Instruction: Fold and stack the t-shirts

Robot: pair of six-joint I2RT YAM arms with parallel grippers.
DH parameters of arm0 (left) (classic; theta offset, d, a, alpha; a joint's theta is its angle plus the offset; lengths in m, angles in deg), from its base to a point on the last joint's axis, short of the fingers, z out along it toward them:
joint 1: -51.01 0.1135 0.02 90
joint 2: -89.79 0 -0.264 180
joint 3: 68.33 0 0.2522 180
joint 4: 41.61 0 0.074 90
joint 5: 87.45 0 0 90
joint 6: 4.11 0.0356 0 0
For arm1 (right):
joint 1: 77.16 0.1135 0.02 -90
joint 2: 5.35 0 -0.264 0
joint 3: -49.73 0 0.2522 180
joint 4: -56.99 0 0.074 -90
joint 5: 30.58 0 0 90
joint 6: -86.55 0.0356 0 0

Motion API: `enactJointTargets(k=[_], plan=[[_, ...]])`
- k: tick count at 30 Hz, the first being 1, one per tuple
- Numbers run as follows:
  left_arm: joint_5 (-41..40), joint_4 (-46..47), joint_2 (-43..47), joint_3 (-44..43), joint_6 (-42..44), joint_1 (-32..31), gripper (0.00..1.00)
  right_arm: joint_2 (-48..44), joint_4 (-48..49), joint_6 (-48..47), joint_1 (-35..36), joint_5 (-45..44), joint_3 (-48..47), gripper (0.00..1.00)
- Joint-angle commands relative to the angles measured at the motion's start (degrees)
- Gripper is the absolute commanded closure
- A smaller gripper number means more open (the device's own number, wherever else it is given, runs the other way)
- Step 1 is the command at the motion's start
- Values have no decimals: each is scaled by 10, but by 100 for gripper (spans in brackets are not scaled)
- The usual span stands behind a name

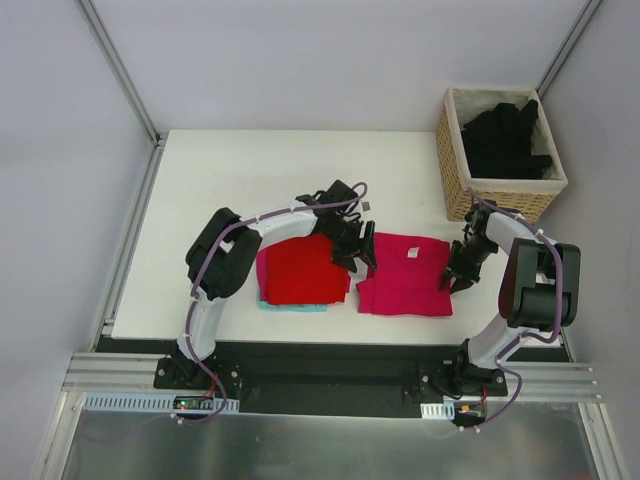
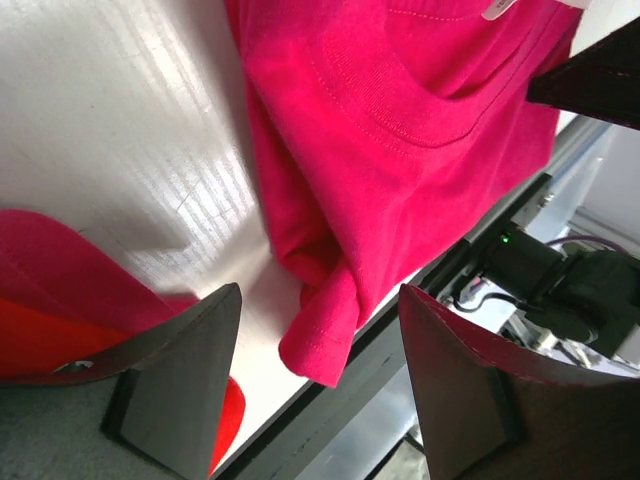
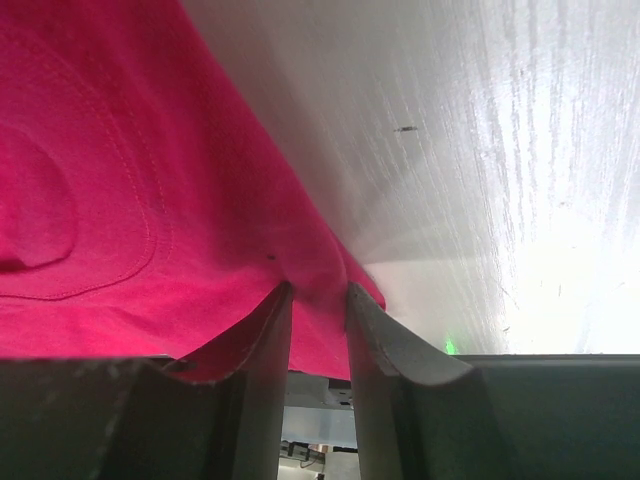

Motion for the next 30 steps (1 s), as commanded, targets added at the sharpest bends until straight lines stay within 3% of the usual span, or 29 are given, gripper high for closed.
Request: enactJointTargets(k=[1,12,30], plan=[[-62,-57,-21,-49,31,-22,36,-10,-21,-22,-8,9,-17,69],[-123,-65,-39,-37,45,-49,40,-20,-15,-34,-28,18,3,70],[-84,-65,-88,-85,26,-74,48,-5,-22,-39,-33,15,6,70]])
